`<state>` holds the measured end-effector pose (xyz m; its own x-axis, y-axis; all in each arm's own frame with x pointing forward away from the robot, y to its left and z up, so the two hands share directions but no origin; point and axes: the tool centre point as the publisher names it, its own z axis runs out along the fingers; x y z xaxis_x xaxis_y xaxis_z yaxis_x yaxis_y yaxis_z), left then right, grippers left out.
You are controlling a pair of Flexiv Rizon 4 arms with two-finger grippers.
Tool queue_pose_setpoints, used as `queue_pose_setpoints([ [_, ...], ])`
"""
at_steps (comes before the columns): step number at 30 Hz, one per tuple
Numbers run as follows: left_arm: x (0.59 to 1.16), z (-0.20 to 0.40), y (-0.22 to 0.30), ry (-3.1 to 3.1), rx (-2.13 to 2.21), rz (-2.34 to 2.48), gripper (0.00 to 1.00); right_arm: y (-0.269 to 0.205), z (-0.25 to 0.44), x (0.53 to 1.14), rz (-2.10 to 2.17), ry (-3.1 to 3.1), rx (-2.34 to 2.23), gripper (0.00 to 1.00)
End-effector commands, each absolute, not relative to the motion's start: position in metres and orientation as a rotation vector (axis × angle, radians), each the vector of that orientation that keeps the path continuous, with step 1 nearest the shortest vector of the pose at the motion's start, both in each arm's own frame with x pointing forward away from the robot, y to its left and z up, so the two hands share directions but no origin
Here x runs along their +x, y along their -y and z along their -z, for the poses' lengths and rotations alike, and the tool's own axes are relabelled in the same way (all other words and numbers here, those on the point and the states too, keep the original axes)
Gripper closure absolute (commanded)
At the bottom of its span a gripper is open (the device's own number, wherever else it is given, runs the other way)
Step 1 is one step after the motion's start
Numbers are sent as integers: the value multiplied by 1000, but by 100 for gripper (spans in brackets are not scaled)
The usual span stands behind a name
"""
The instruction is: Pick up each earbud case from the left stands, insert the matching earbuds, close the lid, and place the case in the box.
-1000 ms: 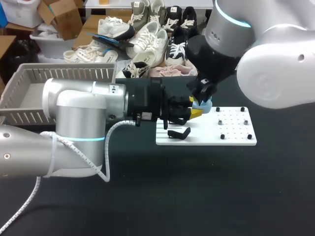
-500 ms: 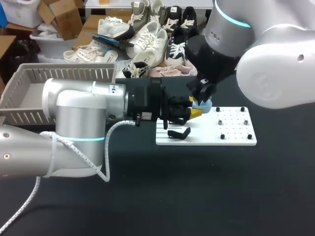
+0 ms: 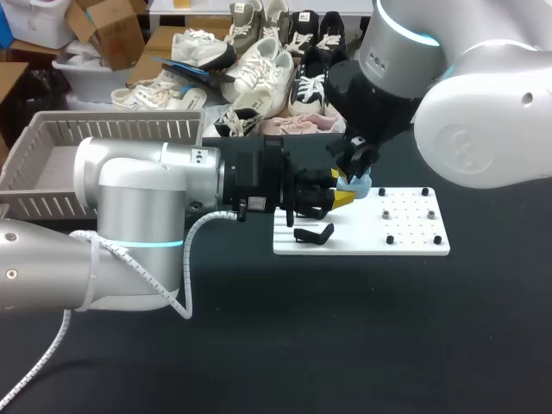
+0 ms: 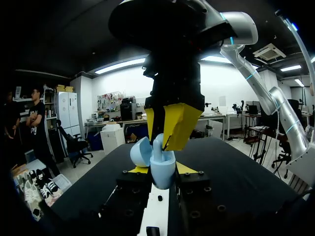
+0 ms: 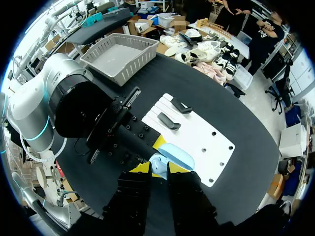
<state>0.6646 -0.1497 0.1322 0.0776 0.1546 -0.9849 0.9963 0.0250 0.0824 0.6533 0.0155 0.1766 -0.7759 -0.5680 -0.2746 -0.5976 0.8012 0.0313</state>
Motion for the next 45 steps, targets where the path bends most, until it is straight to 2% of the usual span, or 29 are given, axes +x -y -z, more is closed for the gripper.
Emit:
queue_pose_setpoints([
  [1,663,-131,150,-1275,1329,1045,100,-15,-178,652,-164,-2736,-895,100],
  [5,663,-131,150,-1275,1329,1045,100,-14,-178,652,-162,-2737,-894,99],
  [11,663,-131,150,-1275,1329,1045,100,-13,-178,651,-162,-2740,-888,85],
  [19,663,-131,150,-1275,1329,1045,100,-13,-178,651,-161,-2740,-887,74],
  [22,663,-131,150,-1275,1329,1045,100,-13,-178,651,-160,-2741,-883,64],
  [32,663,-131,150,-1275,1329,1045,100,-9,-191,648,-156,-2710,-869,65],
  [45,663,-131,150,-1275,1329,1045,100,5,-205,677,-155,-2691,-755,62],
])
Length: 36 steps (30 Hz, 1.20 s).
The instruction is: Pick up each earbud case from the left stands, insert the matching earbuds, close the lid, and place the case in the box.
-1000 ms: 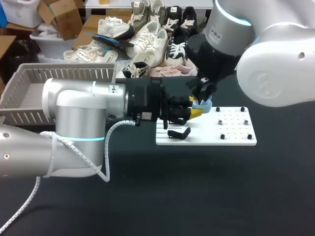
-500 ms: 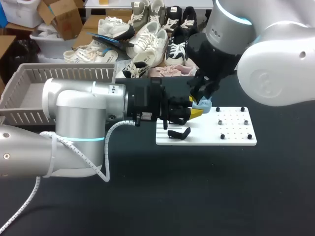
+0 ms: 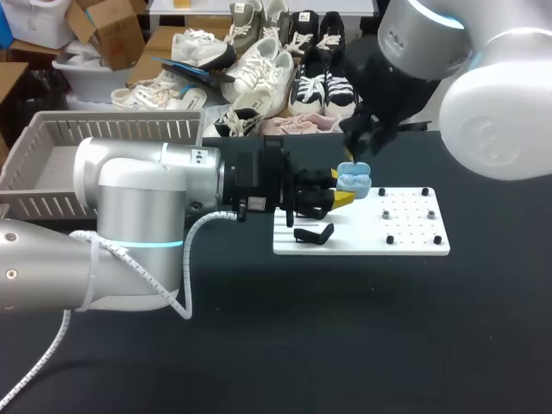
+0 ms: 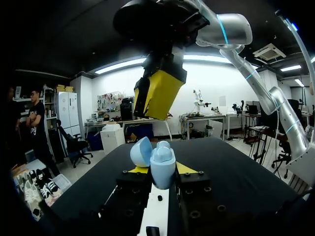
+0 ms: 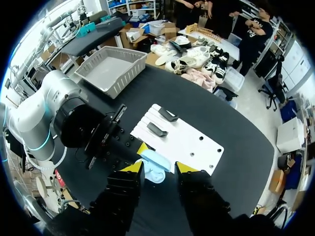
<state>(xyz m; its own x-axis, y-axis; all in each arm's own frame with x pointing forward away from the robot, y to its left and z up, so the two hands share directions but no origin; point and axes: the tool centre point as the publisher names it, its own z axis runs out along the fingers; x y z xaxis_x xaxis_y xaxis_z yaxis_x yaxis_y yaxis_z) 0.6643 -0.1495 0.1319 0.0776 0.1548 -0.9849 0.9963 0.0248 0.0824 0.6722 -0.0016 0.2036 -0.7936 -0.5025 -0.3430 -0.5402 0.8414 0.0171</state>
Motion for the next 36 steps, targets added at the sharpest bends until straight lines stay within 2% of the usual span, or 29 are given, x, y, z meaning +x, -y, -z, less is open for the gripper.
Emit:
queue_pose_setpoints([
  [1,663,-131,150,-1275,1329,1045,100,6,-206,680,-156,-2691,-746,62],
  [17,663,-131,150,-1275,1329,1045,100,11,-186,718,-184,-2744,-637,61],
  [36,663,-131,150,-1275,1329,1045,100,8,-170,696,-210,-2782,-645,64],
])
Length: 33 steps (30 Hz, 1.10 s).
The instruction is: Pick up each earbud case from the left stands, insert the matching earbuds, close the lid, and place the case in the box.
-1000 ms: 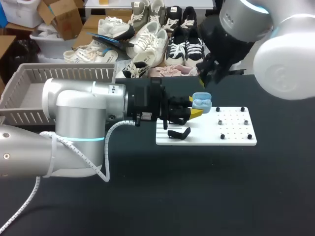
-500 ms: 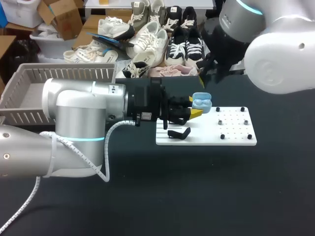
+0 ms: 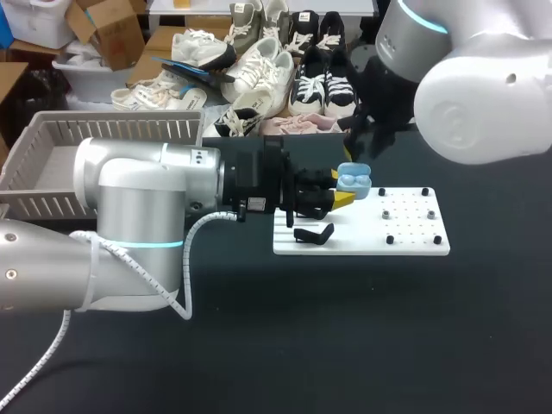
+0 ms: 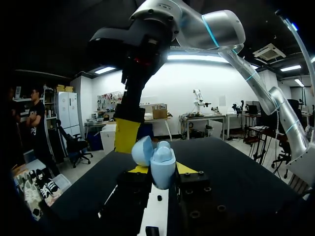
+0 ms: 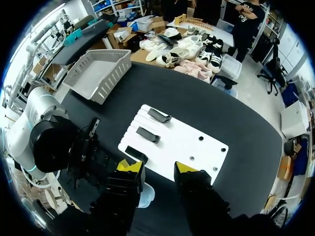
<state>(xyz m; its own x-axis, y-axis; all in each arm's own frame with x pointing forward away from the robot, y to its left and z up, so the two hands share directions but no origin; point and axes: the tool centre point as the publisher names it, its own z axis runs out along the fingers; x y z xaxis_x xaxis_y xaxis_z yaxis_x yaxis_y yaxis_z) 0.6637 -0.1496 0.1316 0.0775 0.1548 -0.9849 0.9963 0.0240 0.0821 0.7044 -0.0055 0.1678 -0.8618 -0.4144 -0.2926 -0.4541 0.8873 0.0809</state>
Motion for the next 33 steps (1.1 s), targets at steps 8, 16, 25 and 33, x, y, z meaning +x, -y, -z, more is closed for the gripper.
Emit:
queue_pose_setpoints([
  [8,663,-131,150,-1275,1329,1045,100,8,-176,683,-219,-2766,-638,64],
  [16,663,-131,150,-1275,1329,1045,100,8,-171,677,-226,-2775,-630,64],
  [25,663,-131,150,-1275,1329,1045,100,24,-192,673,-238,-2730,-542,64],
  [33,663,-131,150,-1275,1329,1045,100,49,-206,662,-246,-2707,-426,63],
])
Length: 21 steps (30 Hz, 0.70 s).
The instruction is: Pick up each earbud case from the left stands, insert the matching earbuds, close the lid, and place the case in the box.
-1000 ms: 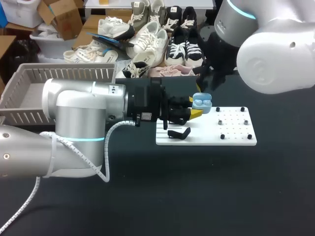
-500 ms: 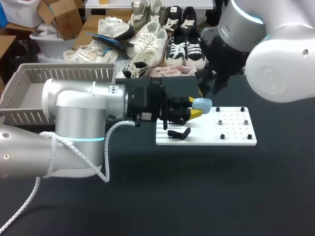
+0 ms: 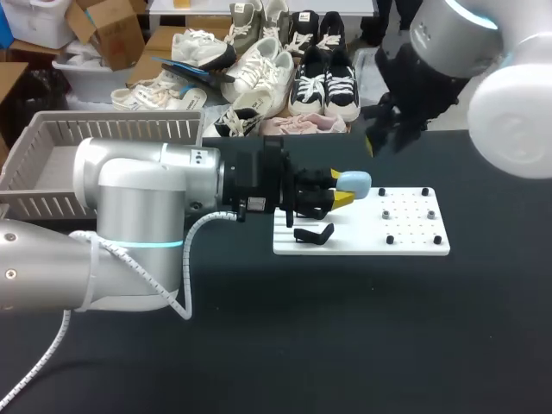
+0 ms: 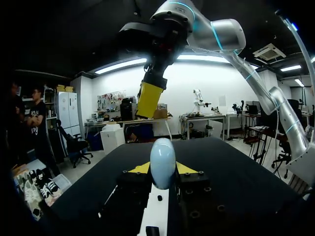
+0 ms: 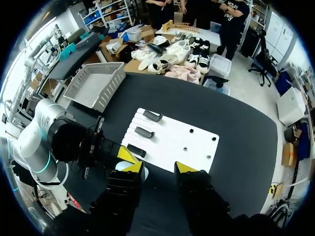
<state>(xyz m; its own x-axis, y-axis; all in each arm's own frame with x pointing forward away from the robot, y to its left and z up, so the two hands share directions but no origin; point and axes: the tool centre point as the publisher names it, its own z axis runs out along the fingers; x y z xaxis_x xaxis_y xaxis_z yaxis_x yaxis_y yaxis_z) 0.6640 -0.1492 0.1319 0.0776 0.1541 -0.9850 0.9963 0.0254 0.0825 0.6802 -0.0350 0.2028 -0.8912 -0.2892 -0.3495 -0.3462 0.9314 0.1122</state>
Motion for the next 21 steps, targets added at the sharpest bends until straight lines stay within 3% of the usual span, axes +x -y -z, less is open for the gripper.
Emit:
queue_pose_setpoints([
  [1,663,-131,150,-1275,1329,1045,100,51,-206,660,-246,-2710,-416,64],
  [10,671,-135,140,-1261,1326,1013,100,63,-193,646,-246,-2761,-324,64],
  [21,712,-149,71,-1283,1301,881,100,68,-184,633,-216,-2806,-232,65],
])
